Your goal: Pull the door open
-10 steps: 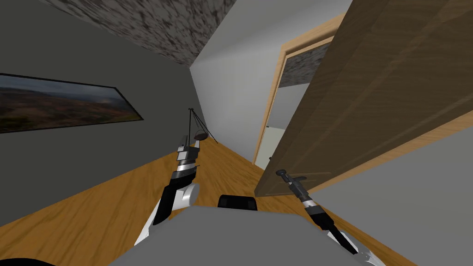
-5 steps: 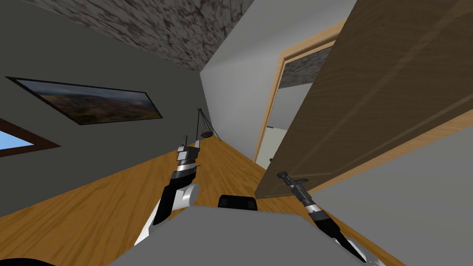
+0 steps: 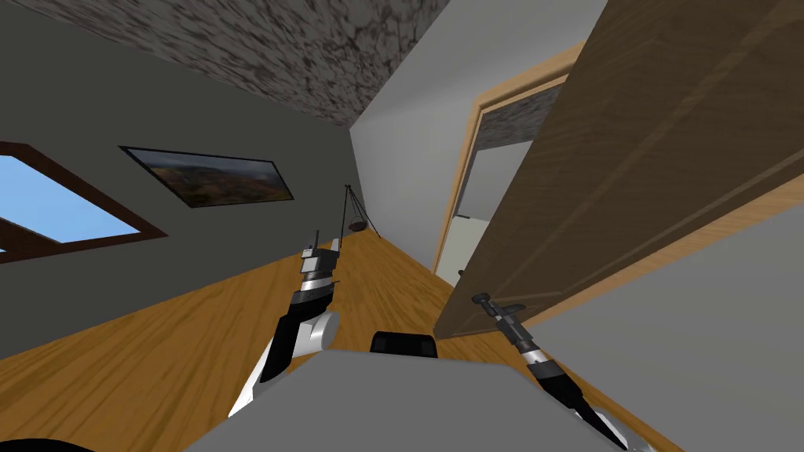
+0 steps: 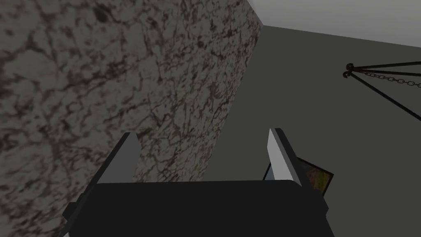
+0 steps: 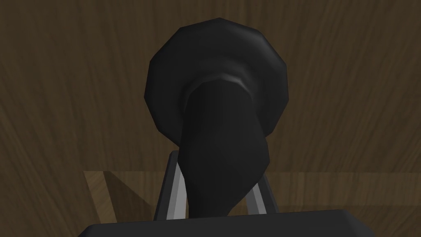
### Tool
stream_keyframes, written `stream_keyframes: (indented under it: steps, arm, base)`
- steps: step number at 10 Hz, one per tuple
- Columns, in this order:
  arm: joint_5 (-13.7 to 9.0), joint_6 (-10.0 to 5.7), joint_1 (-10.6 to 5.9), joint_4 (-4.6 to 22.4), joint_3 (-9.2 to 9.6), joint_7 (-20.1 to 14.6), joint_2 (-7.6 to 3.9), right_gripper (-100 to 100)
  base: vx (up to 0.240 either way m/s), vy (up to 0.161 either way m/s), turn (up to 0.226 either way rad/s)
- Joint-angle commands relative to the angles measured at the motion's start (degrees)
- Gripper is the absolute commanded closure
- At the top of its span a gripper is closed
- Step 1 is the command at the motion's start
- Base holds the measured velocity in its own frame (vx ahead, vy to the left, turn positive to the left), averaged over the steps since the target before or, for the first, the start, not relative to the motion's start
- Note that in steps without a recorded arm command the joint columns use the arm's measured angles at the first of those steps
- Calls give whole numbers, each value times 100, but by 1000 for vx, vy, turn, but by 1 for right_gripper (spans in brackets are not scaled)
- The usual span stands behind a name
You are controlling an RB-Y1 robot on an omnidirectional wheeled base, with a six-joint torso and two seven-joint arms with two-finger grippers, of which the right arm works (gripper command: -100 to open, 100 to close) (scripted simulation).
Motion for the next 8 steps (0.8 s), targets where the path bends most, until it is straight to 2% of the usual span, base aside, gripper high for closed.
stream_keyframes:
  steps: [1,6,7,8]
  arm:
    - [73,43,-68,26,-29,-11,39,100]
    - [479,265,-527,252,-224,-123,215,100]
    - [479,265,-527,252,-224,-123,215,100]
    - [574,316,-634,305,-270,-150,257,100]
  base:
    - [-221,-57,106]
    - [-195,-83,110]
    - [-146,-54,59]
    - [-126,-28,62]
